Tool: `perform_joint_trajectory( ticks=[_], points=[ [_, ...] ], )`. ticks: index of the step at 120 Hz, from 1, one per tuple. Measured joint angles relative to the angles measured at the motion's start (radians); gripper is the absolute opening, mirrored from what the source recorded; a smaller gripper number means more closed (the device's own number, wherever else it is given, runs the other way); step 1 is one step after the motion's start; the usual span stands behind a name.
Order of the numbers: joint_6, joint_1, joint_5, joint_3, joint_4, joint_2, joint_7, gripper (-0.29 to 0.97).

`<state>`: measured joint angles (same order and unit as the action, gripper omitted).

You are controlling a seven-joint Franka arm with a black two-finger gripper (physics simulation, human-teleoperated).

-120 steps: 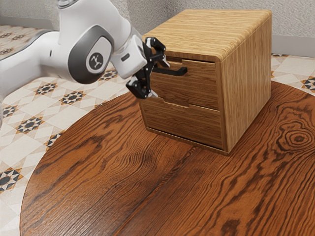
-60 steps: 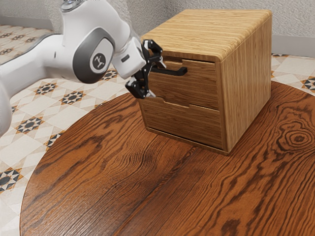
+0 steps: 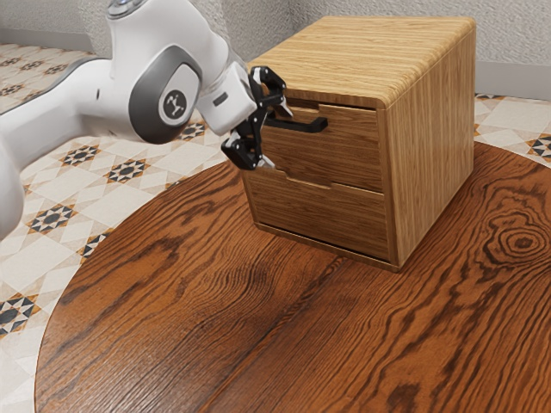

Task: Pull the drawer handle with one arm to open the drawer

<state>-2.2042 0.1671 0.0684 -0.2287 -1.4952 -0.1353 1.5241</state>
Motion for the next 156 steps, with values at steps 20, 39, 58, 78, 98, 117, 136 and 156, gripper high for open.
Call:
perform_joint_trajectory(
  ticks=[20,39,58,78,98,117,136,156],
  points=[
    [-0.001,-0.019,0.005,0.011,0.013,-0.023,0.0,0.68],
    [-0.004,-0.019,0.011,0.011,0.023,-0.039,0.0,0.68],
    [-0.006,-0.019,0.02,0.01,0.02,-0.039,0.0,0.68],
    [-0.006,-0.014,0.031,0.009,0.013,-0.033,-0.001,0.68],
    [-0.007,-0.011,0.038,0.009,0.007,-0.031,-0.003,0.68],
    [-0.008,-0.008,0.04,0.007,-0.001,-0.025,-0.004,0.59],
    [-0.007,-0.004,0.04,0.004,-0.013,-0.009,-0.006,0.48],
    [-0.007,-0.002,0.039,0.003,-0.065,0.041,-0.007,0.43]
  ],
)
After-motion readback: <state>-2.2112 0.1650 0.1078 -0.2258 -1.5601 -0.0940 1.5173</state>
